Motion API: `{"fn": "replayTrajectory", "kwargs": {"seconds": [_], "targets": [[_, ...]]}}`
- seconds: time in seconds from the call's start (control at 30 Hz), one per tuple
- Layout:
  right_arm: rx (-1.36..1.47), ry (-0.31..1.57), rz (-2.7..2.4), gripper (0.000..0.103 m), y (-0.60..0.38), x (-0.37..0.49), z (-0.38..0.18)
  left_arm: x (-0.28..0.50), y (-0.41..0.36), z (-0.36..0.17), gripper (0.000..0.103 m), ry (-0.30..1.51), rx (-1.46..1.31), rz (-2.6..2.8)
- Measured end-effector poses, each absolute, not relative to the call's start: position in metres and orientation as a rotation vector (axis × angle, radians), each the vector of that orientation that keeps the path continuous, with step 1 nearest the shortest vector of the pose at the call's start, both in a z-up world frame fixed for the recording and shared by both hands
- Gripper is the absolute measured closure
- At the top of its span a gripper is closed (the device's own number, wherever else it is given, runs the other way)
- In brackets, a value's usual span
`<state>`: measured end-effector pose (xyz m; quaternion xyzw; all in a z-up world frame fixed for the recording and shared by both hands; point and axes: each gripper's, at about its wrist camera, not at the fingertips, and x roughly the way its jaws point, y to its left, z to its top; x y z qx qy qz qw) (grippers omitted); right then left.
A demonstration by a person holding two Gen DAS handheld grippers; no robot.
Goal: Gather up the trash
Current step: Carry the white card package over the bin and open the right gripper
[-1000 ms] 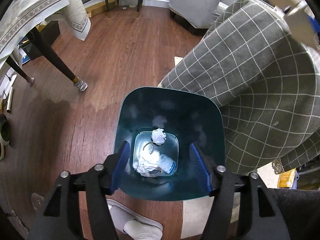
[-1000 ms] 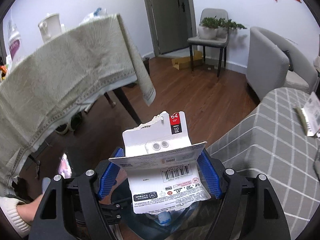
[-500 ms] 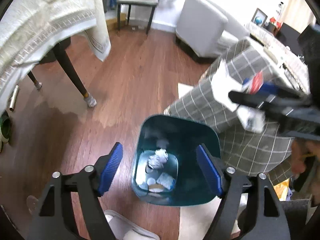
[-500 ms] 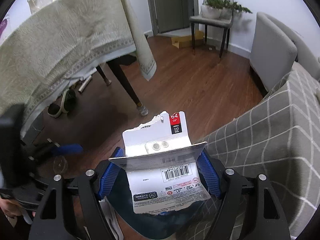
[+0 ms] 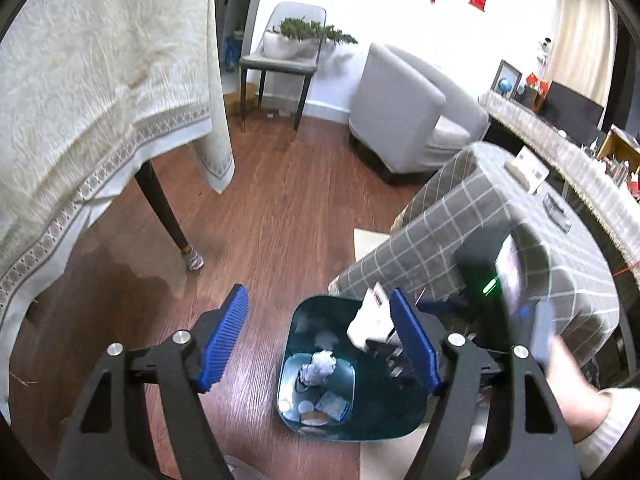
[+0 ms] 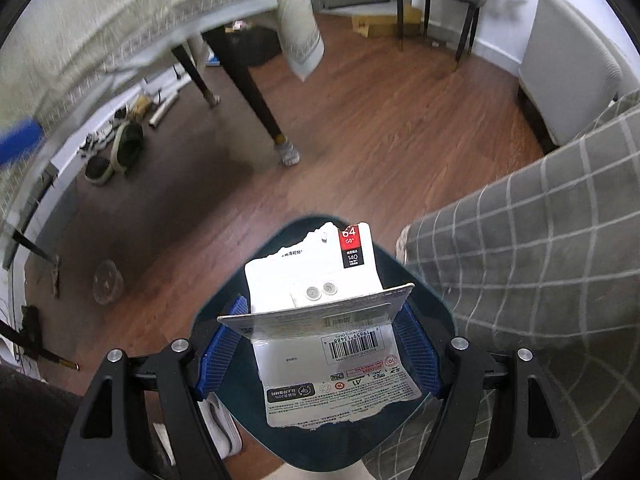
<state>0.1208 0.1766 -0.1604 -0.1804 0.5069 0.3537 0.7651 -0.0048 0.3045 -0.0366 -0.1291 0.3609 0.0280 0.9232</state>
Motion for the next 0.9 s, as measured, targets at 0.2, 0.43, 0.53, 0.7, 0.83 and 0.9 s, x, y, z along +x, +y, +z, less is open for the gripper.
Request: {"fn": "replayTrajectory", "kwargs": {"seconds": [0.2,0.43,0.53,0.7,0.83,0.9], "targets": [[-0.444,1.174,0.778,0.027,0.181,0.109,-0.188,-0.008,0.302,-0.018,0.035,0.697,-0.263,0.047],[-0.492,1.231,0.77,0.027,0.177,0.105,-0.21,-0.013,0.295,0.007,0.044,0.657,-0.24,0.034],[-0.519,1.259,0.762,0.022,0.172,0.103,-0.219,-0.012,0.292,0.016,0.045,0.635,-0.246,0.028],[-0.553,1.246,0.742,0.016,0.161,0.102,-0.217,-0.009,0.287,0.03,0.045,0.61,-0.254,0.032],[-0.505,1.218,0.771,0.016,0.152,0.104,-0.2,-0.007,0.278,0.041,0.045,0.588,-0.233,0.037],[-0.478,1.184,0.791,0.016,0.147,0.104,-0.184,-0.005,0.274,0.046,0.045,0.579,-0.225,0.041]]}}
